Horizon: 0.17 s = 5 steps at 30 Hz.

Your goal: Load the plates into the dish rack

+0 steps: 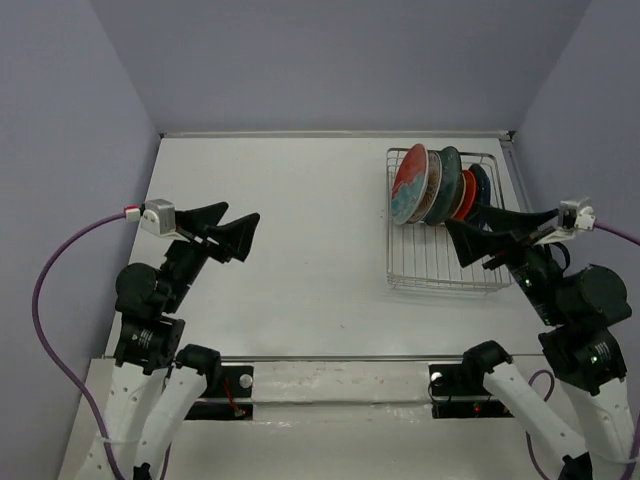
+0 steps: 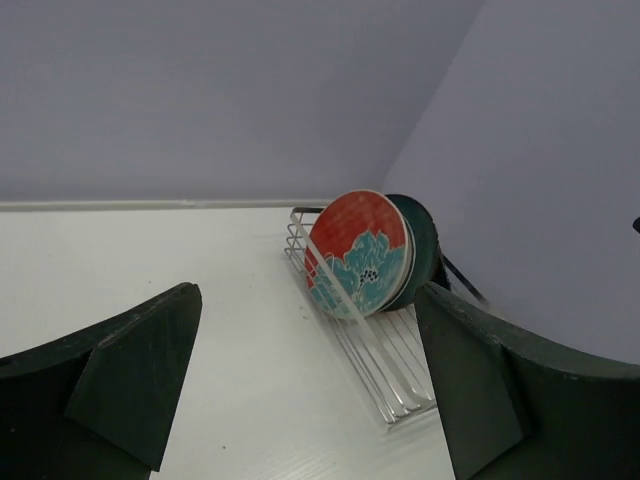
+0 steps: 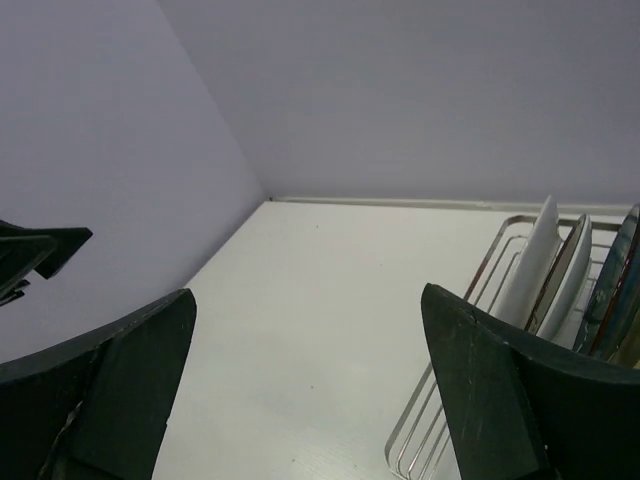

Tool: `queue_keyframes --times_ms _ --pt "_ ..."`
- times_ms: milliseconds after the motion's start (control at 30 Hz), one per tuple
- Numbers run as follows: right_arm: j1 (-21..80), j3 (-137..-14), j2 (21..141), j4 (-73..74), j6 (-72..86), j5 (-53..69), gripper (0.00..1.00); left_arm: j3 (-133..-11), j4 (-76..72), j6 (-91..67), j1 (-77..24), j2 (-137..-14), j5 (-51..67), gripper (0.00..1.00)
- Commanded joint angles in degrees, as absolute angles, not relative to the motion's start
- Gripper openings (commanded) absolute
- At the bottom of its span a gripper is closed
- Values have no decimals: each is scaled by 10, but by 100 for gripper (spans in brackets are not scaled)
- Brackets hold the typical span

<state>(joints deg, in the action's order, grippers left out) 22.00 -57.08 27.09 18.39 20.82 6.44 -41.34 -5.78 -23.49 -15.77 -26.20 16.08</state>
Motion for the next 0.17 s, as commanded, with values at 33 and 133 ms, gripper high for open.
queue_keyframes --times_ms 33,133 --pt "221 -560 237 142 203 50 100 -437 -106 -253 -160 -266 154 99" --pt "221 -560 237 142 204 54 100 -454 -89 -250 -161 -279 149 99"
